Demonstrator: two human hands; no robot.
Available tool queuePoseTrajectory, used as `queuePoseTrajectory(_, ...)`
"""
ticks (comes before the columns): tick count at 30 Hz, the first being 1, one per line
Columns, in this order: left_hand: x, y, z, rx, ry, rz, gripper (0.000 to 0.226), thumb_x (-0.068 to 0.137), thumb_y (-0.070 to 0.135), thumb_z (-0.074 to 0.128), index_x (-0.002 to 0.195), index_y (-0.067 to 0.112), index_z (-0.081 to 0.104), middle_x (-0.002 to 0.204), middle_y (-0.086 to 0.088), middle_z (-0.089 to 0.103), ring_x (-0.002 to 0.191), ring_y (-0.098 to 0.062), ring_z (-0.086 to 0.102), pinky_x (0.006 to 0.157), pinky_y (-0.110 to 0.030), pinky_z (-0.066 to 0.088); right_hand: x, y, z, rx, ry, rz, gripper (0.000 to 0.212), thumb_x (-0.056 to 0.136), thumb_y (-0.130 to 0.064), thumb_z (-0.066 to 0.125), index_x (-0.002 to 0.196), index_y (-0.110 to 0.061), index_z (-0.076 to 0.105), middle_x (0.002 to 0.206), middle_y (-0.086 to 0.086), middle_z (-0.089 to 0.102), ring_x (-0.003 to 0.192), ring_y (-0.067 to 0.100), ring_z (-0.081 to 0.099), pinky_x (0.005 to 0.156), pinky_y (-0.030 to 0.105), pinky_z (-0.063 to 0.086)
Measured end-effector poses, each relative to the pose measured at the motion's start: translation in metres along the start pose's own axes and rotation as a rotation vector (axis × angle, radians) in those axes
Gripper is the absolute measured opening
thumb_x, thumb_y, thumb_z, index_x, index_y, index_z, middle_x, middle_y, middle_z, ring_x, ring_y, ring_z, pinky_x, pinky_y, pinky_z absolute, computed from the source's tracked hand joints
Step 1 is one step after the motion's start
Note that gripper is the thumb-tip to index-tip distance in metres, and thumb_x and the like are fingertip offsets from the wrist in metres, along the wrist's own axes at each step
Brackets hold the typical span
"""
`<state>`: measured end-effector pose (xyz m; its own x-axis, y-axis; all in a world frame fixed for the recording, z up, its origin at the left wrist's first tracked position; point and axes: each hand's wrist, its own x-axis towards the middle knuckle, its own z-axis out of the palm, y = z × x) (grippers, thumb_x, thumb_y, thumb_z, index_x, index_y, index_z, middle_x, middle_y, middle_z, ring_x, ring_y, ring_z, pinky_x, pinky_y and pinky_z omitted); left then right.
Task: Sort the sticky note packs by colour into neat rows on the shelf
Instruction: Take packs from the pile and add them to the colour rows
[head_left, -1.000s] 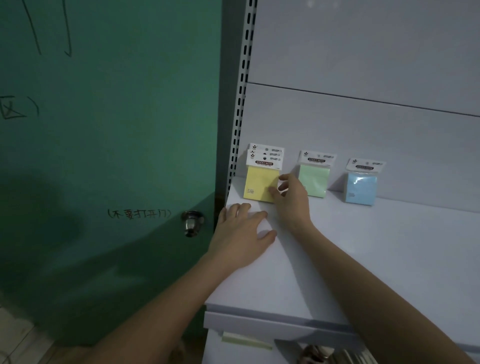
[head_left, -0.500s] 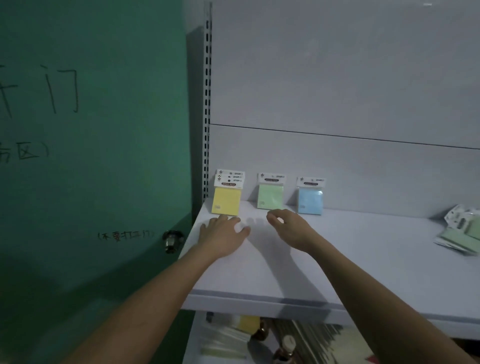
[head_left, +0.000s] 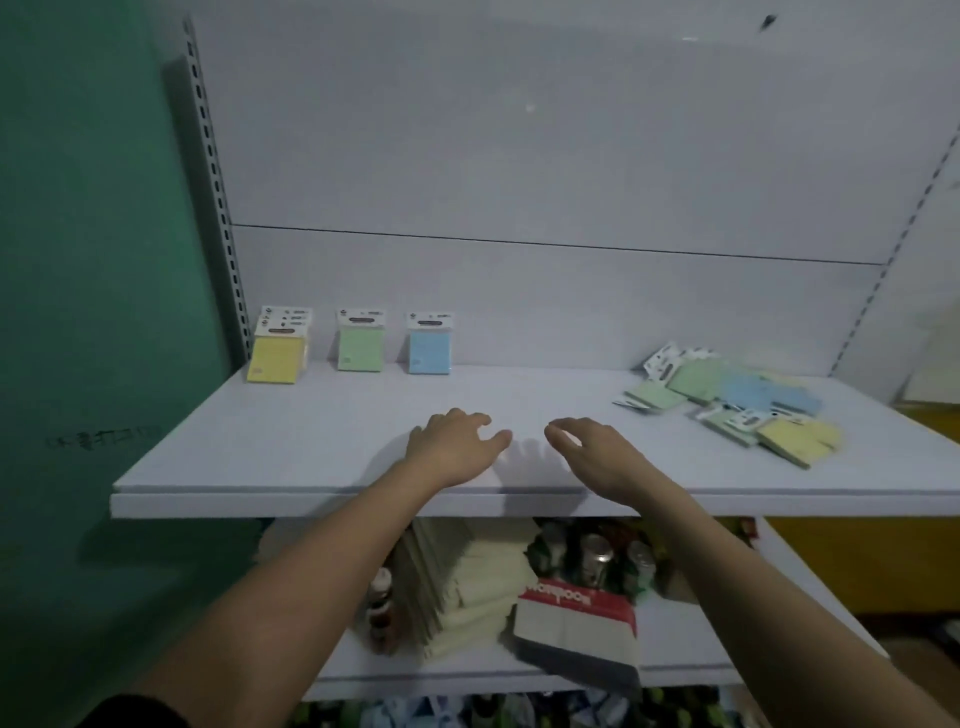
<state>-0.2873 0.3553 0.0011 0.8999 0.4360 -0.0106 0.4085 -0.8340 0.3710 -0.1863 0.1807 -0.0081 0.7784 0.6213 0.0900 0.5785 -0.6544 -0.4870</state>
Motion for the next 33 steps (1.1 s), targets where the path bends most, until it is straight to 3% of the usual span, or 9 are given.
queuePoseTrajectory(8,0.021,0.116,0.044,-0.056,-0.023,0.145,0.059,0.090,0.064,0.036,0.141,0.034,0.042,0.150,0.004,0.038,0.137,-0.021,0.036,0.110,-0.041,0.032,-0.018,0.100,-0.043,0.080,0.101,0.085,0.053,0.095,-0.056,0.030,0.135,-0.028,0.051,0.142,-0.003,0.050,0.128,0.020,0.047,0.107,0.044,0.037)
queuePoseTrajectory(15,0.104,0.178,0.082,-0.205,0.015,0.155,0.054,0.088,0.059,0.045,0.136,0.034,0.047,0.143,0.001,0.046,0.130,-0.021,0.043,0.103,-0.039,0.039,0.018,0.176,-0.084,0.063,0.183,0.070,0.049,0.097,-0.052,0.033,0.135,-0.025,0.051,0.143,-0.004,0.049,0.132,0.017,0.042,0.108,0.040,0.036)
queuePoseTrajectory(21,0.176,0.219,0.115,-0.251,0.041,0.120,0.056,0.085,0.055,0.052,0.135,0.032,0.046,0.138,0.000,0.048,0.125,-0.022,0.046,0.101,-0.039,0.042,0.074,0.238,-0.139,0.020,0.265,0.124,0.042,0.098,-0.041,0.042,0.133,-0.020,0.053,0.137,0.002,0.053,0.103,0.019,0.060,0.092,0.033,0.043)
queuePoseTrajectory(25,0.205,0.229,0.130,-0.201,0.069,0.035,0.058,0.087,0.053,0.053,0.138,0.028,0.042,0.142,0.001,0.043,0.131,-0.023,0.038,0.101,-0.039,0.036,0.109,0.271,-0.142,0.026,0.269,0.193,0.042,0.097,-0.033,0.049,0.136,-0.017,0.050,0.131,0.004,0.053,0.087,0.015,0.055,0.061,0.013,0.042)
queuePoseTrajectory(26,0.211,0.231,0.132,-0.163,0.071,0.009,0.060,0.086,0.054,0.053,0.139,0.027,0.042,0.142,0.000,0.043,0.132,-0.024,0.037,0.100,-0.039,0.034,0.118,0.277,-0.142,0.019,0.264,0.200,0.043,0.096,-0.032,0.052,0.135,-0.015,0.050,0.129,0.005,0.054,0.090,0.017,0.056,0.060,0.015,0.043)
queuePoseTrajectory(30,0.236,0.242,0.139,-0.027,0.068,-0.073,0.068,0.081,0.061,0.054,0.135,0.021,0.045,0.138,-0.003,0.044,0.130,-0.027,0.034,0.099,-0.040,0.030,0.155,0.295,-0.141,-0.011,0.244,0.246,0.050,0.091,-0.035,0.058,0.133,-0.009,0.048,0.126,0.012,0.050,0.105,0.030,0.056,0.088,0.039,0.048)
queuePoseTrajectory(33,0.244,0.252,0.147,-0.028,0.049,-0.141,0.069,0.078,0.062,0.058,0.132,0.020,0.050,0.135,-0.004,0.043,0.128,-0.028,0.032,0.098,-0.038,0.031,0.171,0.308,-0.134,-0.084,0.184,0.208,0.044,0.087,-0.040,0.063,0.115,-0.007,0.054,0.117,0.012,0.044,0.107,0.034,0.051,0.084,0.039,0.046)
